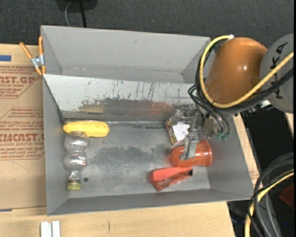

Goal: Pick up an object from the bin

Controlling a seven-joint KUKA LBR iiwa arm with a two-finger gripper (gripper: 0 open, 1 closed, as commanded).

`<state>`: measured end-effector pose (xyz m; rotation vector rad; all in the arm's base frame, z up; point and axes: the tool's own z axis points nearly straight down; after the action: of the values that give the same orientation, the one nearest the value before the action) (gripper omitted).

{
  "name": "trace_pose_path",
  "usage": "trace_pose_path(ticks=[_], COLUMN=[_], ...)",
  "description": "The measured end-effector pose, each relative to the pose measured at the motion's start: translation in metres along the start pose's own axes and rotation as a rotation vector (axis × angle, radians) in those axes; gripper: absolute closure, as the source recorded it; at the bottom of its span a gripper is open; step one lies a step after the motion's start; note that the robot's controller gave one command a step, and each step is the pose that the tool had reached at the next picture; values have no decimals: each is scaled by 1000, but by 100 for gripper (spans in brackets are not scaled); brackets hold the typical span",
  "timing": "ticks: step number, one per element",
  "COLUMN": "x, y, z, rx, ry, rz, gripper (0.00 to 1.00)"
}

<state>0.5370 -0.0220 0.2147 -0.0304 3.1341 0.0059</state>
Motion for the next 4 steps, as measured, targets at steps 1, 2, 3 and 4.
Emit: trace_pose_path(ticks=[1,2,3,4], x=[9,4,37,37], y=[-28,-34,-33,-33], z=[53,107,142,142], rx=[3,2,1,1], ry=[-1,-3,2,2], rz=[-1,-54,-60,-60], gripper=[0,0,100,100])
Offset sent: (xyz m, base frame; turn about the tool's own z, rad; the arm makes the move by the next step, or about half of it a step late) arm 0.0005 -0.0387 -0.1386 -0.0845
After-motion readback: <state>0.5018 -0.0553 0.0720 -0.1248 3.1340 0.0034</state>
